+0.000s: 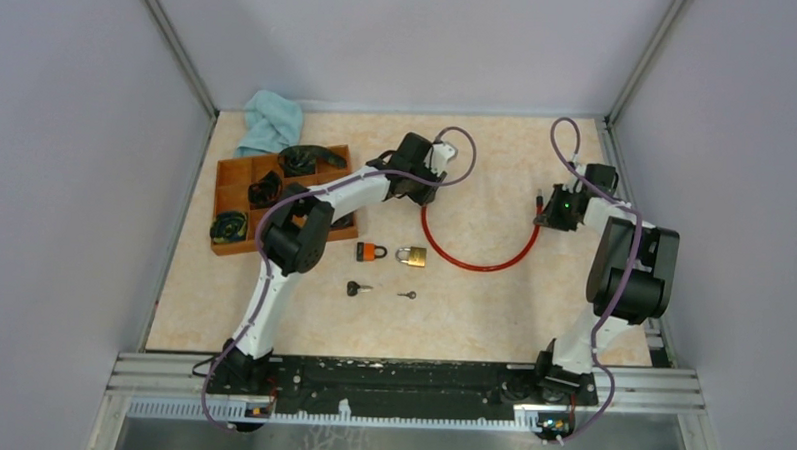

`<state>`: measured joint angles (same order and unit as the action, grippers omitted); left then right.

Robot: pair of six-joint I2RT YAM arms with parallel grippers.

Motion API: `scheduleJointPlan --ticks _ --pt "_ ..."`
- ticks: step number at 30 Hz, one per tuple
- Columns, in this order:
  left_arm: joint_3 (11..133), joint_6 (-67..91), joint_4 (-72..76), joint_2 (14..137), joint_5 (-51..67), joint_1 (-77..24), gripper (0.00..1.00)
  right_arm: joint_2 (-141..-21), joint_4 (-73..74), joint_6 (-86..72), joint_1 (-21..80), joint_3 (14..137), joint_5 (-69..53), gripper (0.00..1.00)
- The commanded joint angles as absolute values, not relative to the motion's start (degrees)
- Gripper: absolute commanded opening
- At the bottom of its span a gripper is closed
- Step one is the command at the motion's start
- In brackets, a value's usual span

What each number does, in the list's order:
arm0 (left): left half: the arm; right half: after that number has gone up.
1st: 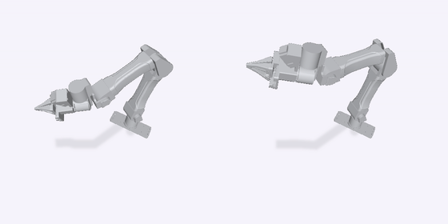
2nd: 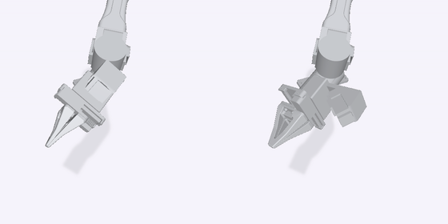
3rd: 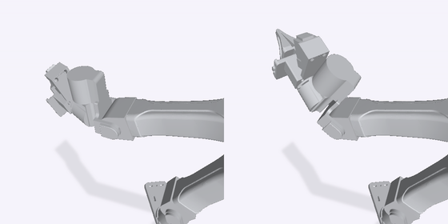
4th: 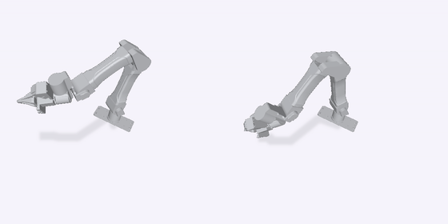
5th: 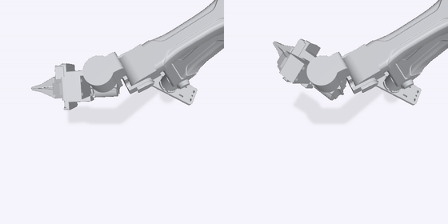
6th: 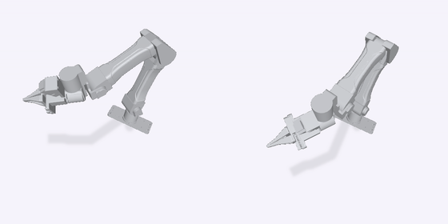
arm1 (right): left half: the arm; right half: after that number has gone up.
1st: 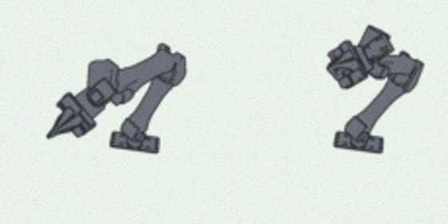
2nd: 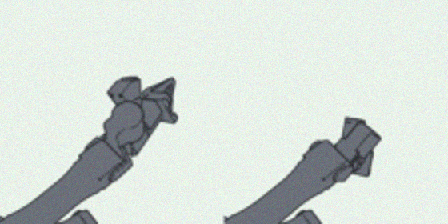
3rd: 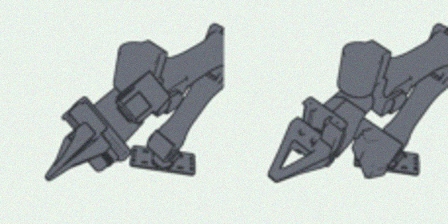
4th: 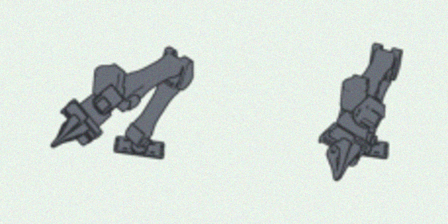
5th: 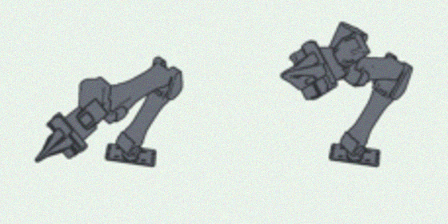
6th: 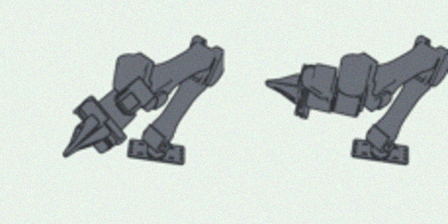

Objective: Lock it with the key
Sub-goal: Lock the lock.

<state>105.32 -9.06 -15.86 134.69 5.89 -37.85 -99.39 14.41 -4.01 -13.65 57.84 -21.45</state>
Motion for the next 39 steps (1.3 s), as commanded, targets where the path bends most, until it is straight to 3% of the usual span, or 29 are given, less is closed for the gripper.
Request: scheduleJointPlan --ticks 1,12,39 --pt "103.6 -7.0 -21.6 140.0 10.5 -38.1 0.32 -97.2 12.1 -2.5 -13.4 60.9 -22.9 0.0" --pt "107.8 -2.7 -18.1 141.5 14.3 -38.1 0.0 -101.3 18.4 1.8 -12.1 67.2 -26.2 0.0" --pt "97.8 0.4 -6.3 135.8 11.5 -38.3 0.0 -119.6 31.4 7.6 3.6 84.4 -38.3 0.0"
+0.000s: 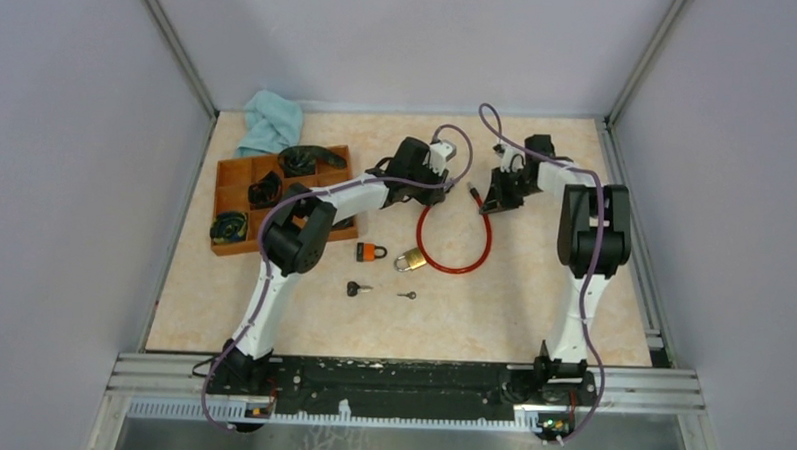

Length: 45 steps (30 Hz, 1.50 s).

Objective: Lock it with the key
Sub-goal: Lock the lock.

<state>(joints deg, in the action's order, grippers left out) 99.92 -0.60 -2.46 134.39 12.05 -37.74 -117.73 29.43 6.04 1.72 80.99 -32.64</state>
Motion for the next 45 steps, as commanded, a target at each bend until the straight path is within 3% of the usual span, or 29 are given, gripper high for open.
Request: scheduleJointPlan --ticks 1,26,39,45 --pt "97.8 0.4 -6.2 135.9 11.5 -38.3 0.0 -120.1 31.6 7.6 3.7 85.0 -39.3 0.0" --pt "103.9 -0.5 -8.0 140.1 8.9 -39.0 0.0 -125.1 40.3 16.4 5.5 91.8 -46.6 0.0" --pt "101.7 -0.5 -7.2 139.3 8.5 -37.7 0.0 -121.5 36.4 10.3 3.7 87.0 -33.9 0.0" --pt "101.8 -0.4 -6.9 139.5 8.2 -37.3 0.0 -119.8 36.5 11.3 3.8 84.8 -34.9 0.0"
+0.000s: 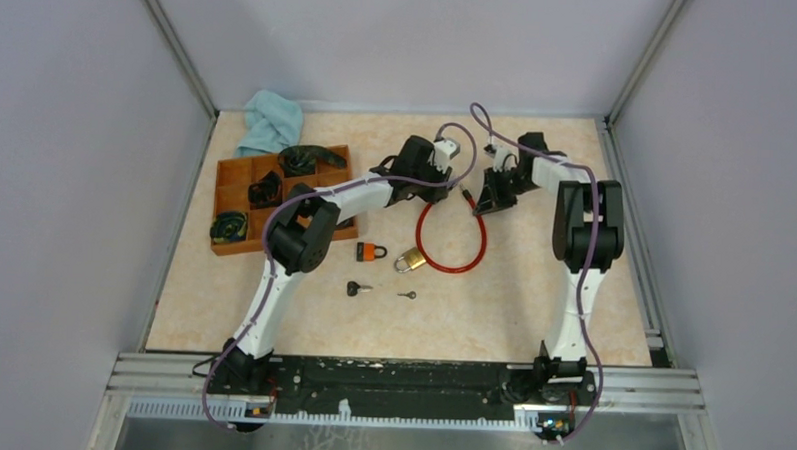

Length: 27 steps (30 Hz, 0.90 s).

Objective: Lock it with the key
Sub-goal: Lock the lock.

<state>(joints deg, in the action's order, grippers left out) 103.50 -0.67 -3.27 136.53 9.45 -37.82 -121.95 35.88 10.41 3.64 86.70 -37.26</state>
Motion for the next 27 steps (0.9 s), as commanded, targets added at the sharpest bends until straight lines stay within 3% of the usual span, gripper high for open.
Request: scheduleJointPlan --ticks 1,13,27 --pt "101.9 -0.5 -6.9 139.5 8.2 -37.3 0.0 -119.6 36.5 11.7 3.8 84.6 -35.5 0.0" --pt "102.8 -0.5 -7.7 139.5 9.0 -37.4 0.0 -120.6 38.2 14.4 5.1 84.4 -44.1 0.0" --pt "100.2 -2.1 -6.7 138.8 9.8 -38.2 0.0 -122.9 37.7 11.2 5.8 87.8 -45.4 0.0"
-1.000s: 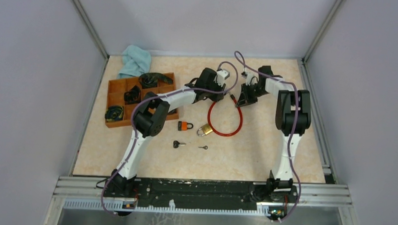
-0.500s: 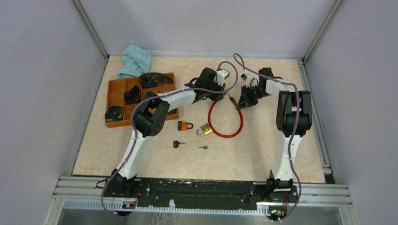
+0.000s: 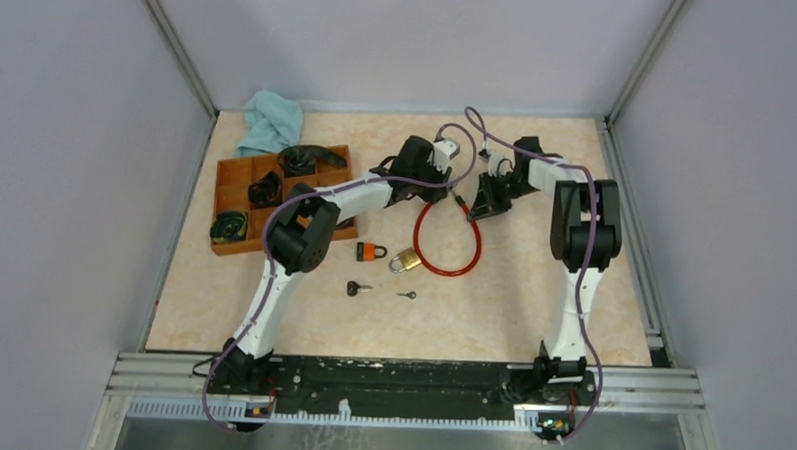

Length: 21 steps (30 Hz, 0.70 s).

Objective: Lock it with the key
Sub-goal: Lock the lock.

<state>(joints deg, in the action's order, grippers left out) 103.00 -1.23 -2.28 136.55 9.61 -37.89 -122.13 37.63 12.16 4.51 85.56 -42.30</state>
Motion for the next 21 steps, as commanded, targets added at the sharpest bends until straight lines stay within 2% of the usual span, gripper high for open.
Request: scheduleJointPlan --ticks 1,21 --pt "100.0 -2.1 -6.7 138.7 9.9 -38.3 0.0 -123.0 37.6 11.1 5.9 87.9 -45.4 0.0" --pt "97.3 -4.4 -5.9 137.7 10.7 -39.5 0.0 -123.4 33.3 7.9 5.8 87.9 -49.0 0.0"
